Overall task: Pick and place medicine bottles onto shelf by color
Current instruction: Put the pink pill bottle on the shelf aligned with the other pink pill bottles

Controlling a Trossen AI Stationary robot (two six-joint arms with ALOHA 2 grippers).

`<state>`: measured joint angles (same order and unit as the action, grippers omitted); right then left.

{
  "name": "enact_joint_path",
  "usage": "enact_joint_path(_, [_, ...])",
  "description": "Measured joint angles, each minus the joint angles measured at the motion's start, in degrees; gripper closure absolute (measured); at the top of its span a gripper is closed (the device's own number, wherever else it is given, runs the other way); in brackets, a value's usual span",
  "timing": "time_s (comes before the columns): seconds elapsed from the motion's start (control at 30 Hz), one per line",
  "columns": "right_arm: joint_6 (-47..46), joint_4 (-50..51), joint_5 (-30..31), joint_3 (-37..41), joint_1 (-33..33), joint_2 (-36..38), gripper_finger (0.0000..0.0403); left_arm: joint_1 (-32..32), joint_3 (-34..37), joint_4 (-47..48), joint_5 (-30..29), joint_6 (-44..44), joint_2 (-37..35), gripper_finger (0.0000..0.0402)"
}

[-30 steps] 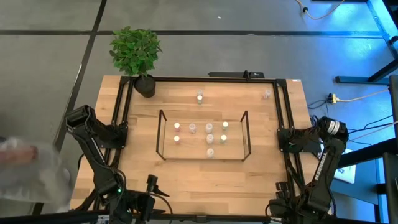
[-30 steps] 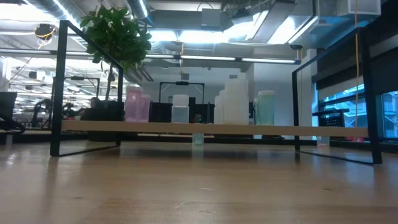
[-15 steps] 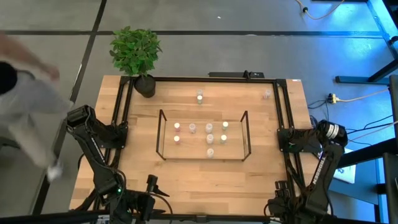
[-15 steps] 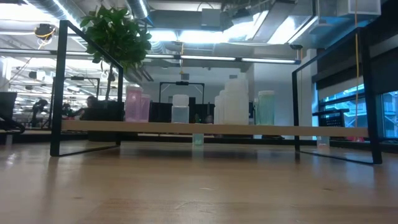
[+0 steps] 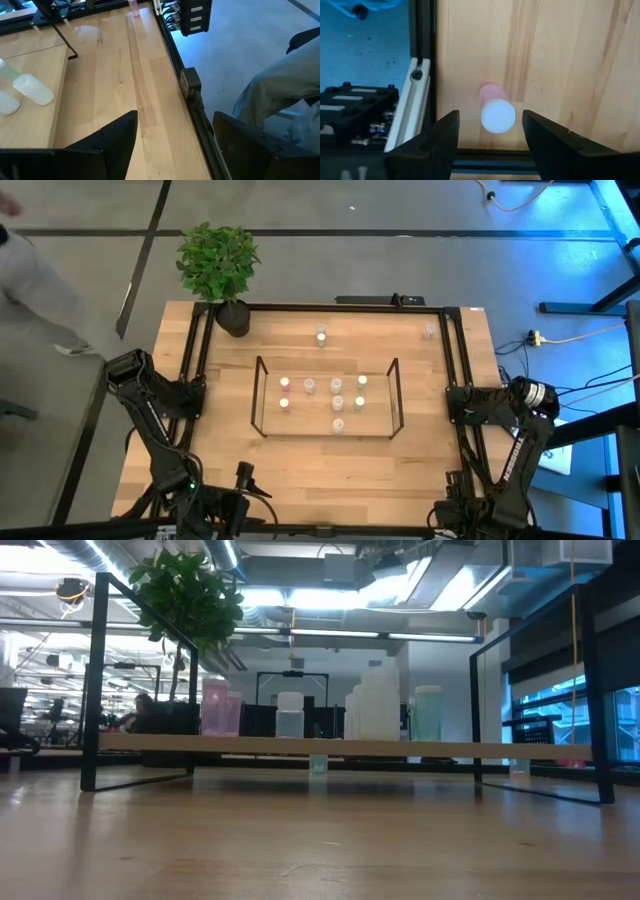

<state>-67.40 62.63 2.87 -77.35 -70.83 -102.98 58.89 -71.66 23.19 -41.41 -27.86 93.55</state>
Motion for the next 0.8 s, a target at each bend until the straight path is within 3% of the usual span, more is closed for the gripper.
enact_joint_path(0.53, [-0.01,-3.97,0.0,5.14,-0.19,0.0,0.0182,0.0,-0.01,-0.1,0.17,0.0,0.01,0.0149])
enact_joint_path(0.8, [-0.32,-10.87,-0.5,9.55,-0.23,0.0,0.0182,0.0,0.0,-0.1,0.17,0.0,-0.01,0.0149])
